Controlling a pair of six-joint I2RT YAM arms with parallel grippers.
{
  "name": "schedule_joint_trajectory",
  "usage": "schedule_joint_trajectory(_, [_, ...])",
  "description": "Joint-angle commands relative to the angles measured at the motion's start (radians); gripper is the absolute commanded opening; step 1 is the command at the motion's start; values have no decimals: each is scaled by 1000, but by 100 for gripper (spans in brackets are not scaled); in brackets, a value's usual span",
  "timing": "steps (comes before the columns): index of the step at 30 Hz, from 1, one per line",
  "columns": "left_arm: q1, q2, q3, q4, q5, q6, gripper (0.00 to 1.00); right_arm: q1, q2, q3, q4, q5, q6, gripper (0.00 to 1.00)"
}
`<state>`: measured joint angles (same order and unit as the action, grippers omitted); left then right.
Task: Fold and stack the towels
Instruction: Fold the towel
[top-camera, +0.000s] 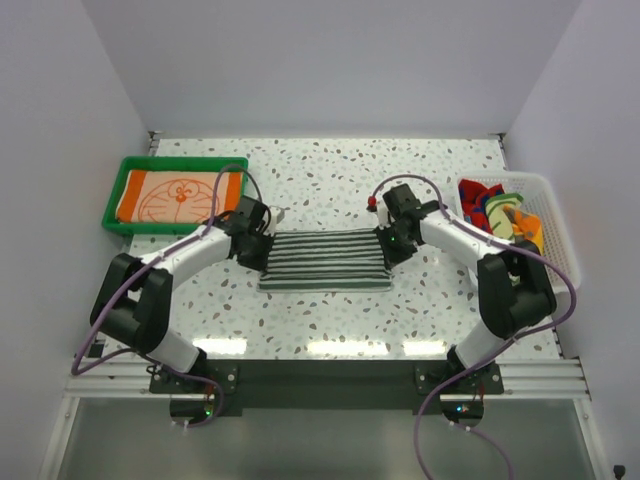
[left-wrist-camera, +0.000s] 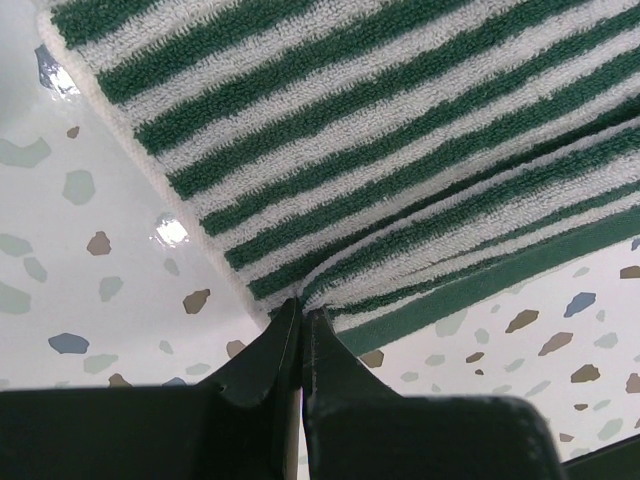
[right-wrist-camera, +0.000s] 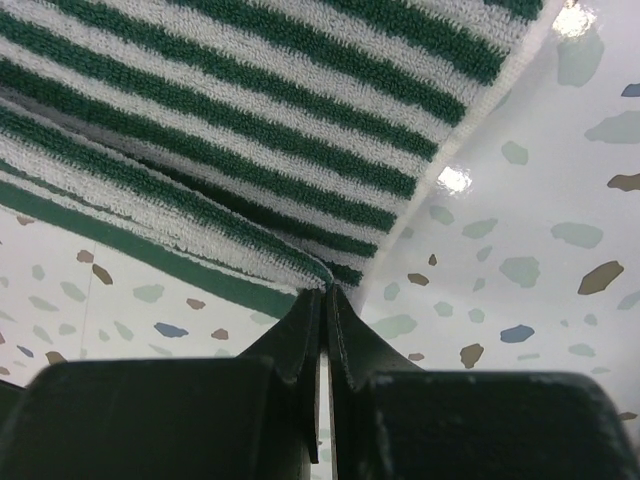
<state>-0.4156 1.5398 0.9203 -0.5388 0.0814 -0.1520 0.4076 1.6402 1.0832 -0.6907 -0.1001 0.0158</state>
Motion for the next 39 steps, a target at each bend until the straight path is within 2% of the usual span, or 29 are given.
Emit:
schedule_joint_trajectory(1, [6, 13, -15, 5, -71, -18, 0, -9, 9, -17, 14, 31, 9, 0])
schedule_joint_trajectory(10, [6, -36, 60, -39, -78, -21, 0, -9, -48, 40, -33, 59, 7, 0])
schedule_joint_trajectory(16, [6, -95, 104, -118, -155, -40, 0, -7, -103, 37, -59, 28, 21, 0])
schedule_joint_trajectory(28, [1, -112, -21, -69, -86, -70, 0, -3, -132, -86, -15, -21, 59, 0])
schedule_joint_trajectory(39, [-17, -61, -47, -33, -54, -101, 0, -1, -65, -78, -15, -42, 78, 0])
